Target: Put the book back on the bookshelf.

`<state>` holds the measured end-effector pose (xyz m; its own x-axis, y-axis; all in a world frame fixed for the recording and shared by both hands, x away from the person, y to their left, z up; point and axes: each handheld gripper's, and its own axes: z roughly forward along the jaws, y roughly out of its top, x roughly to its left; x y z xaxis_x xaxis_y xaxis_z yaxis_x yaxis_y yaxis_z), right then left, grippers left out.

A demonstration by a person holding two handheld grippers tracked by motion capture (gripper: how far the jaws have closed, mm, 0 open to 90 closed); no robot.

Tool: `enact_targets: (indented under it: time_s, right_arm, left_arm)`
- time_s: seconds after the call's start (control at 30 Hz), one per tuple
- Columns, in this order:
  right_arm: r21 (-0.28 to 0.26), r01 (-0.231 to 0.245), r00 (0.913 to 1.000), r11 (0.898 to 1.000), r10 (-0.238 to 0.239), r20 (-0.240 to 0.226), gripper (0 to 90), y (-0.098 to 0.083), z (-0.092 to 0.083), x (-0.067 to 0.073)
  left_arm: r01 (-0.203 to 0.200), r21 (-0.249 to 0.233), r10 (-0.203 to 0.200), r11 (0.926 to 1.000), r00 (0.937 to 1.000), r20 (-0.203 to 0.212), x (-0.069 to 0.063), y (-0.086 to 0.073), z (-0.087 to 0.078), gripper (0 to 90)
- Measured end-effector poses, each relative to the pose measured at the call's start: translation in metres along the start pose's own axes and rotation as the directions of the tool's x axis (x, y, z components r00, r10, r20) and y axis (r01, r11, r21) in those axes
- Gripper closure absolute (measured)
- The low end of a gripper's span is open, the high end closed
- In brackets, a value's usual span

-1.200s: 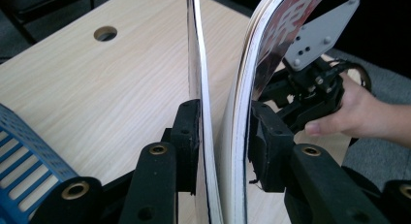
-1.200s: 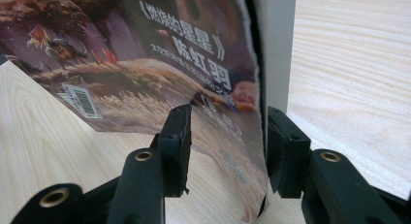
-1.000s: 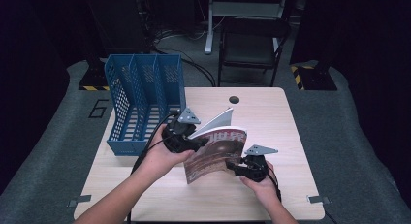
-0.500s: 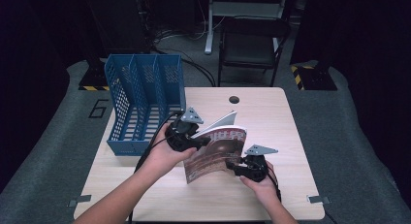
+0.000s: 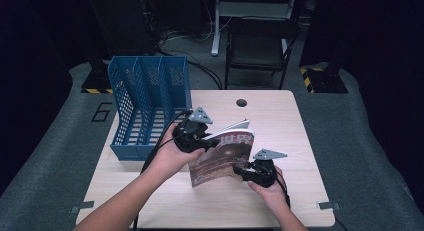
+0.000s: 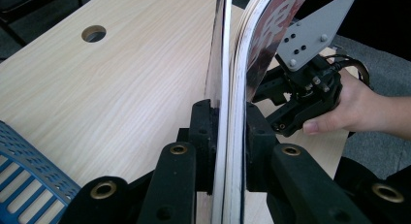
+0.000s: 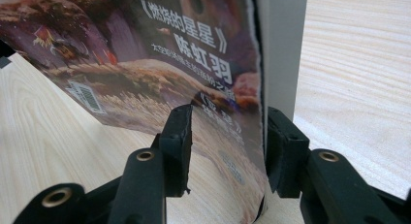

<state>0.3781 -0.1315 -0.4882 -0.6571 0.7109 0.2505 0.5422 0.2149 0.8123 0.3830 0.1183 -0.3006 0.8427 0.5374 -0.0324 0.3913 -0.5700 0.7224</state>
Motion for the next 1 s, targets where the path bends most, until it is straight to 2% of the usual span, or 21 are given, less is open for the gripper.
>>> enact_targets:
  time_s: [0.13, 0.2, 0.33, 0.5, 0.67, 1.0]
  right_arm:
    - [-0.002, 0.0, 1.0, 1.0, 0.0, -0.002, 58.2, 0.0, 0.0, -0.001]
    - [-0.002, 0.0, 1.0, 1.0, 0.0, -0.002, 58.2, 0.0, 0.0, -0.001]
    - [-0.001, -0.003, 1.0, 1.0, 0.003, -0.003, 58.3, 0.0, 0.0, 0.0]
    - [-0.001, 0.0, 1.0, 1.0, 0.0, -0.003, 58.5, 0.001, 0.0, -0.001]
    - [0.003, -0.009, 1.0, 1.0, 0.009, -0.001, 58.6, 0.001, 0.0, 0.0]
    - [0.0, -0.011, 0.9999, 1.0, 0.011, 0.0, 58.7, 0.001, 0.0, 0.0]
  left_arm:
    - [0.012, 0.013, -0.012, 0.9998, 0.9999, 0.005, -0.001, 0.003, 0.0, 79.4]
    - [0.008, 0.011, -0.008, 0.9999, 1.0, -0.001, 0.0, 0.004, 0.0, 79.8]
    - [0.018, -0.004, -0.018, 0.9998, 0.9997, 0.014, 0.001, 0.007, 0.0, 78.0]
    - [0.003, 0.0, -0.003, 1.0, 0.9999, 0.015, 0.001, 0.011, 0.002, 76.7]
    - [0.008, -0.001, -0.008, 1.0, 0.9999, 0.015, -0.001, 0.013, 0.004, 79.6]
    - [-0.017, 0.015, 0.016, 0.9998, 0.9998, 0.015, -0.001, 0.015, 0.004, 83.1]
